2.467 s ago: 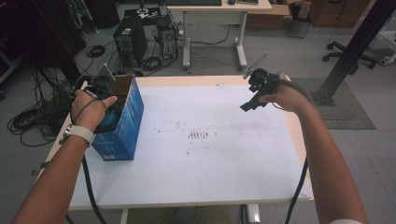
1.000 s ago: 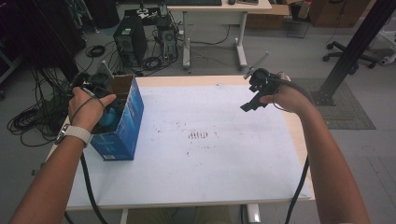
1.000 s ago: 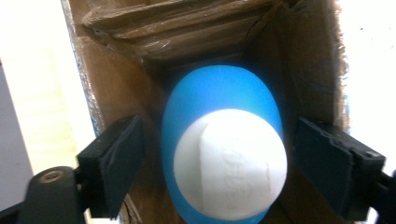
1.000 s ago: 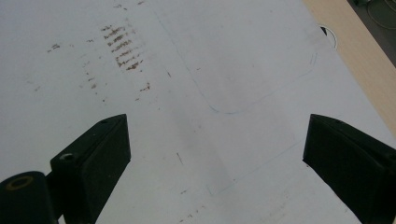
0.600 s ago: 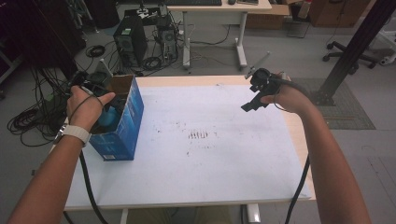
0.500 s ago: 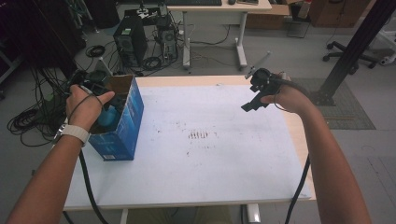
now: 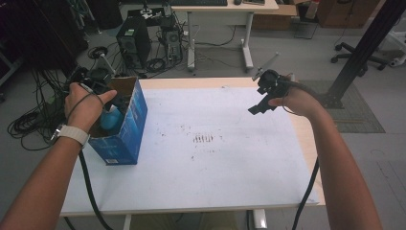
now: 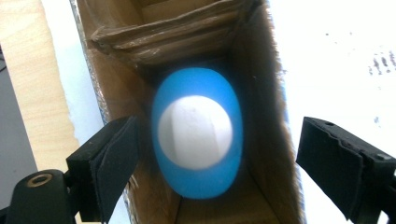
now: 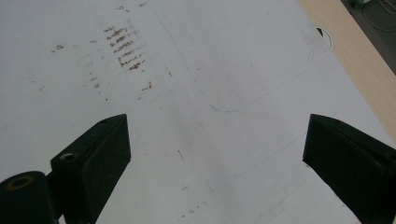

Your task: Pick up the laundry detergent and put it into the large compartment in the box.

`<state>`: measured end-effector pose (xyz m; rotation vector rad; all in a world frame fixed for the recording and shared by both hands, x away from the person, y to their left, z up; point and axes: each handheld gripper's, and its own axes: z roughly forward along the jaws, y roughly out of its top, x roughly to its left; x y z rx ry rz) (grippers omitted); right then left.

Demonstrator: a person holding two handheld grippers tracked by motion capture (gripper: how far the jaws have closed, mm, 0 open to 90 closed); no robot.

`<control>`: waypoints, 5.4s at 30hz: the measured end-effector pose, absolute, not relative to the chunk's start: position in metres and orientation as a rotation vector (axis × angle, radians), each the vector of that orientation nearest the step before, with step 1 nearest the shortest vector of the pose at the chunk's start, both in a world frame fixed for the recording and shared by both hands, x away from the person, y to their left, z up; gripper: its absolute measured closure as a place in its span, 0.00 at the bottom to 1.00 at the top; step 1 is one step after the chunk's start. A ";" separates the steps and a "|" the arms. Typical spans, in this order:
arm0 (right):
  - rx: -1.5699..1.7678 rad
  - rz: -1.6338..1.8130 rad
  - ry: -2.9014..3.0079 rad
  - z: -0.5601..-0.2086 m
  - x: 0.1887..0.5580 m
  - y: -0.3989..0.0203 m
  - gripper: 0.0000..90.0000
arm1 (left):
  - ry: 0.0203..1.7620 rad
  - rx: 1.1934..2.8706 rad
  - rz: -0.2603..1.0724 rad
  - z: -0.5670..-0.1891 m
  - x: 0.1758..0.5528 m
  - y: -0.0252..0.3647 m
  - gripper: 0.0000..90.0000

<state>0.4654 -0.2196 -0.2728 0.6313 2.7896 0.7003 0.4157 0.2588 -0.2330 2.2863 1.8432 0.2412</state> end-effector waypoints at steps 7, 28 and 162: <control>0.628 0.701 2.786 -0.271 0.464 -0.220 0.09 | 1.816 2.317 0.244 -0.219 0.411 0.254 0.15; 0.622 0.703 2.781 -0.267 0.460 -0.220 0.09 | 1.685 2.404 0.202 -0.181 0.401 0.226 0.15; 0.632 0.682 2.814 -0.270 0.458 -0.217 0.09 | 0.617 2.867 0.058 -0.203 0.351 0.092 0.14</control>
